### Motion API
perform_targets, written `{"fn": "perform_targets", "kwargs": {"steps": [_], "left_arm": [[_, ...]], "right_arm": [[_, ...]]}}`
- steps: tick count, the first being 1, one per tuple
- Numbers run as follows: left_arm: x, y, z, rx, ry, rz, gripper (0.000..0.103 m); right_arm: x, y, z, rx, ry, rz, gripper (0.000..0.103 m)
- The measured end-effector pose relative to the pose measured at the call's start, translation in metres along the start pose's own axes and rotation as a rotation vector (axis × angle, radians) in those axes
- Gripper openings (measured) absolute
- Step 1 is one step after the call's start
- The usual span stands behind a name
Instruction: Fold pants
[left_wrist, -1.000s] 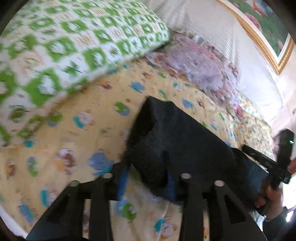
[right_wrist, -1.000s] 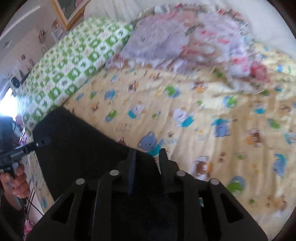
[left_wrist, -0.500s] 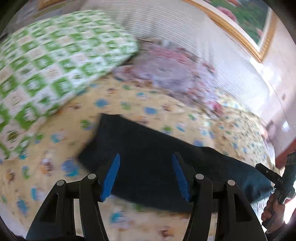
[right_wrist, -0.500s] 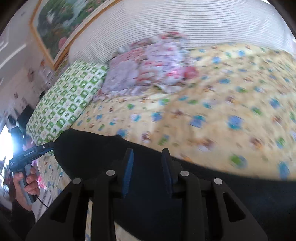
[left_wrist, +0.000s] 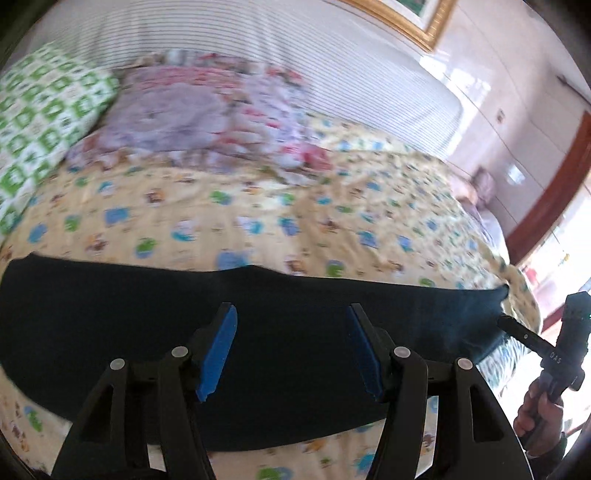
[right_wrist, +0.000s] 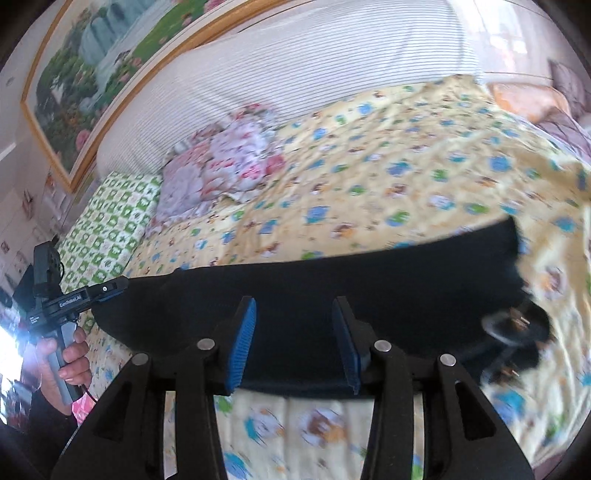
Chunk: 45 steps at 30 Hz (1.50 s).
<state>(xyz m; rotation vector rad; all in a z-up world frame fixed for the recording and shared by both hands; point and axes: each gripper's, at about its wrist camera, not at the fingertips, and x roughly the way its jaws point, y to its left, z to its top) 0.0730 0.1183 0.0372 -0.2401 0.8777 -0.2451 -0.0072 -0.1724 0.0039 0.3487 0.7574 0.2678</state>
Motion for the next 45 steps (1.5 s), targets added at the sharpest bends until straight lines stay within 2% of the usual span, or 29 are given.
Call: {"fn": "perform_targets", "kwargs": {"steps": [11, 16, 21, 28, 30, 31, 33, 38, 40, 42, 44, 45], "left_arm": [[0.043, -0.091, 0.017, 0.224, 0.109, -0.158, 0.070], [0.068, -0.138, 0.023, 0.327, 0.164, -0.193, 0.070], [0.093, -0.179, 0.029, 0.411, 0.212, -0.248, 0.071], [0.142, -0.237, 0.033, 0.563, 0.333, -0.317, 0.072], [0.158, -0.250, 0.033, 0.592, 0.390, -0.357, 0.072], [0.164, -0.255, 0.033, 0.605, 0.409, -0.379, 0.072], [0.176, -0.266, 0.032, 0.633, 0.445, -0.392, 0.072], [0.198, -0.285, 0.032, 0.675, 0.505, -0.411, 0.072], [0.204, -0.291, 0.031, 0.688, 0.521, -0.419, 0.072], [0.211, -0.301, 0.029, 0.706, 0.548, -0.423, 0.072], [0.219, -0.312, 0.024, 0.733, 0.580, -0.439, 0.071], [0.223, -0.318, 0.020, 0.750, 0.602, -0.457, 0.071]], "right_arm": [[-0.041, -0.051, -0.031, 0.136, -0.029, -0.068, 0.046], [-0.052, -0.084, -0.041, 0.265, -0.039, -0.066, 0.048], [-0.059, -0.106, -0.048, 0.369, -0.066, -0.097, 0.057], [-0.055, -0.132, -0.054, 0.527, -0.098, 0.011, 0.060], [-0.053, -0.132, -0.054, 0.553, -0.113, 0.036, 0.071], [-0.052, -0.132, -0.053, 0.564, -0.122, 0.047, 0.072], [-0.050, -0.131, -0.051, 0.583, -0.141, 0.061, 0.075], [-0.044, -0.132, -0.048, 0.588, -0.170, 0.048, 0.075], [-0.042, -0.130, -0.045, 0.561, -0.172, 0.029, 0.068], [-0.040, -0.131, -0.043, 0.533, -0.160, -0.010, 0.037], [-0.038, -0.137, -0.046, 0.542, -0.158, -0.005, 0.020], [-0.038, -0.140, -0.049, 0.548, -0.158, 0.000, 0.018]]}}
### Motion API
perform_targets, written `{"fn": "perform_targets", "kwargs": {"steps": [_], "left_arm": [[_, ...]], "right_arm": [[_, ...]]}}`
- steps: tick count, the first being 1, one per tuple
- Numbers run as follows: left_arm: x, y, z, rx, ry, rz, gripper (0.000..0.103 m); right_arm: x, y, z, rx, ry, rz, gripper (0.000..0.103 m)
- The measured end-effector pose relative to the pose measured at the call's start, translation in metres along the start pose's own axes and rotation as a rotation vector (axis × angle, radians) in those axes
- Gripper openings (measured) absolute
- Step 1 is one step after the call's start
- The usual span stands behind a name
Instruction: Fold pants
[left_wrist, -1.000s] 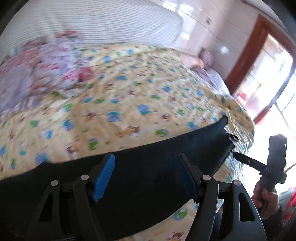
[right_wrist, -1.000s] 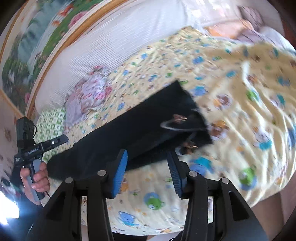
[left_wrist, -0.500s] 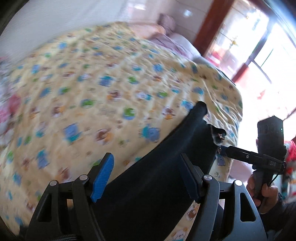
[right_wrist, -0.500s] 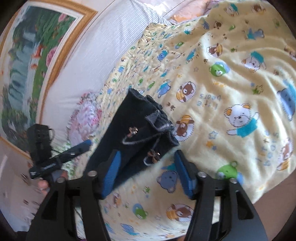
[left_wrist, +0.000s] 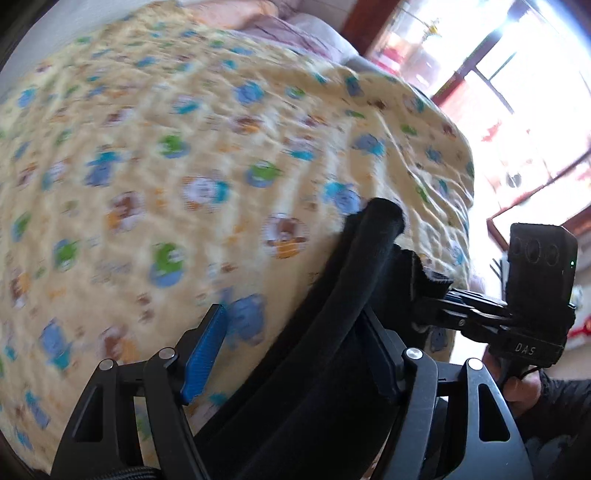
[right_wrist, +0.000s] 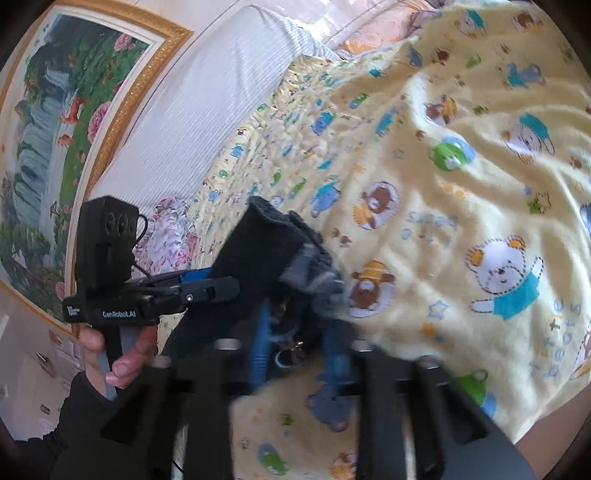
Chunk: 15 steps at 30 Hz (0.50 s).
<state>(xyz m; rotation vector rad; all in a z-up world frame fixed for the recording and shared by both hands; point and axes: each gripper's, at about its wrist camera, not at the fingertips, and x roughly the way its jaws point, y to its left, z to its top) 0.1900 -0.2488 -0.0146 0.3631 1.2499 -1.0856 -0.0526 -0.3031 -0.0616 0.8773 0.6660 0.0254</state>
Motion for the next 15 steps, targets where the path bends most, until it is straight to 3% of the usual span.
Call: {"fn": "perform_targets", "kwargs": {"steps": [3, 5, 6, 7, 15], "left_arm": [[0.015, -0.008, 0.009, 0.034, 0.025, -0.026, 0.070], [0.014, -0.010, 0.013, 0.040, 0.012, -0.059, 0.052], [0.012, -0.009, 0.014, 0.033, 0.008, -0.087, 0.028], [0.009, -0.007, 0.014, 0.019, 0.005, -0.127, 0.013], [-0.040, -0.019, -0.006, 0.050, -0.145, -0.121, 0.010]], "right_arm": [[-0.005, -0.005, -0.004, -0.007, -0.009, 0.031, 0.017], [-0.008, -0.004, -0.006, -0.016, -0.017, 0.043, 0.016], [-0.010, -0.003, -0.006, -0.020, -0.018, 0.050, 0.016], [-0.010, -0.003, -0.006, -0.022, -0.019, 0.052, 0.016], [-0.021, 0.018, -0.006, -0.061, -0.055, 0.131, 0.015]]}}
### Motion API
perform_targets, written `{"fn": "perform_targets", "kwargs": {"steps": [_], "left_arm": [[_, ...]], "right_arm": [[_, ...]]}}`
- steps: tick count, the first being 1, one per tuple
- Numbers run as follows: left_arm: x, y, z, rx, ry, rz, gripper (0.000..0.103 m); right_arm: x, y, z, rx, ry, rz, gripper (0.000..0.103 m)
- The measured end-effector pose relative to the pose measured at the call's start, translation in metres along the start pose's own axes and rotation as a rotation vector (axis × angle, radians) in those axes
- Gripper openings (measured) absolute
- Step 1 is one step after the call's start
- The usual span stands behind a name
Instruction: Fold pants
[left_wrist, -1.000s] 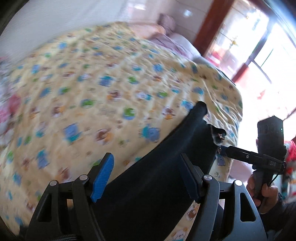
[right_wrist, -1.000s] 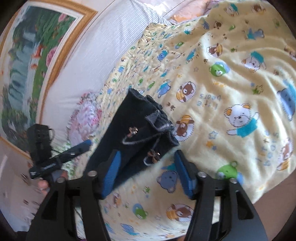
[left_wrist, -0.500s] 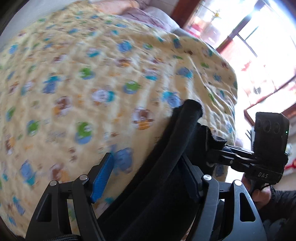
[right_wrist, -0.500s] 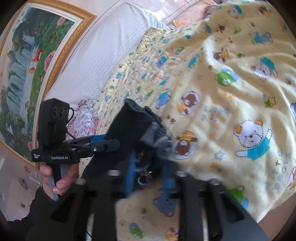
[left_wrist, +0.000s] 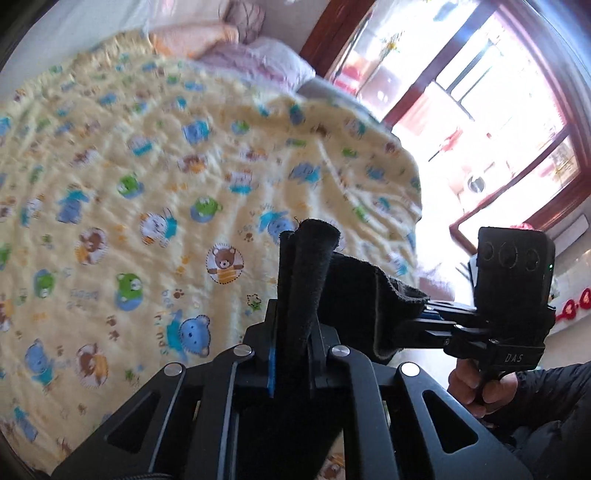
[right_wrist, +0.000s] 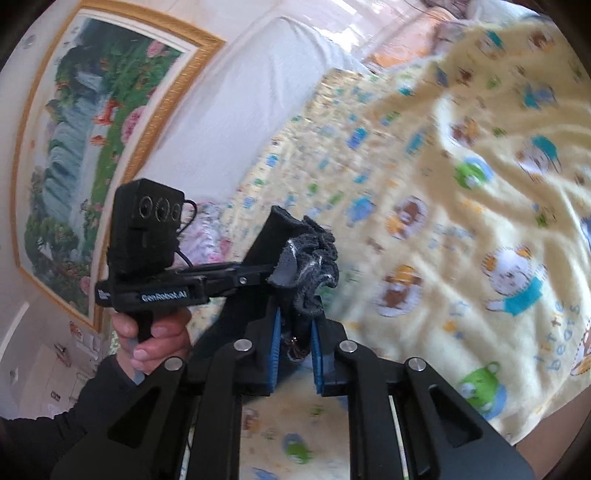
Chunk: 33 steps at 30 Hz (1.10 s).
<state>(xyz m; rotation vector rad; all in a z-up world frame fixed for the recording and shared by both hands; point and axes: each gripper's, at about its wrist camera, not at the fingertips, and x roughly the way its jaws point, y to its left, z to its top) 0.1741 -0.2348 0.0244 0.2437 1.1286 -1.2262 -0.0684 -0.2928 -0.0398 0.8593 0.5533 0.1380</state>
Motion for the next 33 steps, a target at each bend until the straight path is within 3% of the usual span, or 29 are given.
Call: {"fn": "perform_targets", "kwargs": {"steps": [7, 16, 24, 33], "left_arm": [[-0.070, 0.001, -0.032, -0.027, -0.134, -0.007, 0.010], [-0.133, 0.013, -0.100, -0.103, -0.272, 0.037, 0.010], [-0.159, 0.054, -0.161, -0.233, -0.345, 0.053, 0.010], [-0.144, 0.098, -0.212, -0.367, -0.359, 0.019, 0.010]], "right_arm": [[-0.003, 0.049, 0.001, -0.098, -0.006, 0.166, 0.015], [0.037, 0.116, -0.022, -0.200, 0.104, 0.349, 0.015], [0.094, 0.156, -0.053, -0.263, 0.245, 0.405, 0.015], [0.149, 0.156, -0.082, -0.261, 0.383, 0.401, 0.015]]}}
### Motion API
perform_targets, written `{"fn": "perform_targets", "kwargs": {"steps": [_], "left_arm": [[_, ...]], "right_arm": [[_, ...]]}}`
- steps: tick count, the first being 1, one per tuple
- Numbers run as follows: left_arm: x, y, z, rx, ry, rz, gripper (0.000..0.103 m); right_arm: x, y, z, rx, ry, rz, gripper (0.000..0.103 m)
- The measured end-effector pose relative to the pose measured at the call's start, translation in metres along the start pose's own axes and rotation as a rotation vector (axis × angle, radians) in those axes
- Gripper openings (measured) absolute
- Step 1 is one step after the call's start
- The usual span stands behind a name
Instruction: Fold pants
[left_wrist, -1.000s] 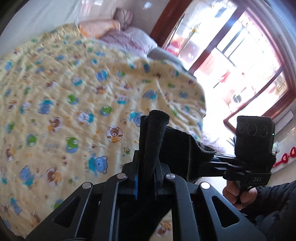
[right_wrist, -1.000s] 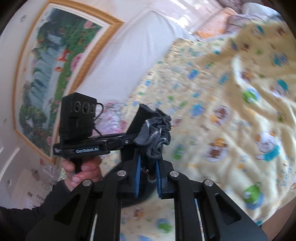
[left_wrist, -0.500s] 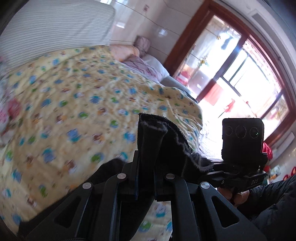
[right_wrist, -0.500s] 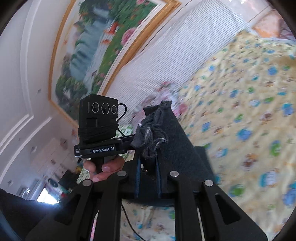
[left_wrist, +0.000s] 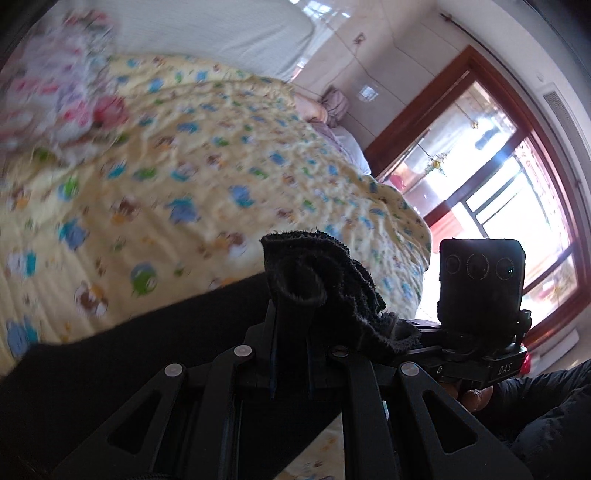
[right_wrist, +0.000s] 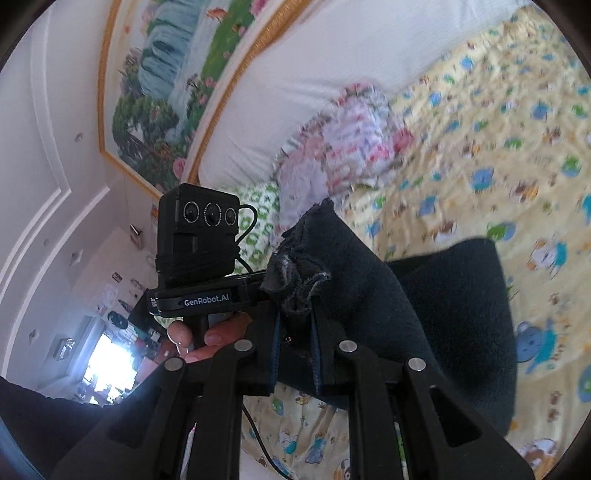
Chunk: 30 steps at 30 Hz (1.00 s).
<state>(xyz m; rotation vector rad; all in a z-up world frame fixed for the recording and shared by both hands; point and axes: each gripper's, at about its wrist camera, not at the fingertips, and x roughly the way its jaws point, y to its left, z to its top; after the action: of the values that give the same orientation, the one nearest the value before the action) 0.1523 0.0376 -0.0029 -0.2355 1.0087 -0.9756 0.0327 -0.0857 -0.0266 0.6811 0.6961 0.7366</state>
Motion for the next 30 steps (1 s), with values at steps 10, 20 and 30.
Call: {"fn": "perform_targets", "kwargs": {"steps": [10, 20, 30], "left_arm": [[-0.006, 0.026, -0.025, -0.084, -0.012, 0.007, 0.014], [-0.054, 0.050, -0.059, -0.246, -0.123, 0.107, 0.011], [-0.089, 0.044, -0.099, -0.350, -0.204, 0.225, 0.011]], "right_arm": [[0.030, -0.014, -0.007, 0.011, 0.106, -0.022, 0.015], [0.041, -0.006, -0.009, -0.010, 0.159, -0.001, 0.048], [0.055, 0.010, -0.010, -0.049, 0.203, 0.012, 0.056]]}}
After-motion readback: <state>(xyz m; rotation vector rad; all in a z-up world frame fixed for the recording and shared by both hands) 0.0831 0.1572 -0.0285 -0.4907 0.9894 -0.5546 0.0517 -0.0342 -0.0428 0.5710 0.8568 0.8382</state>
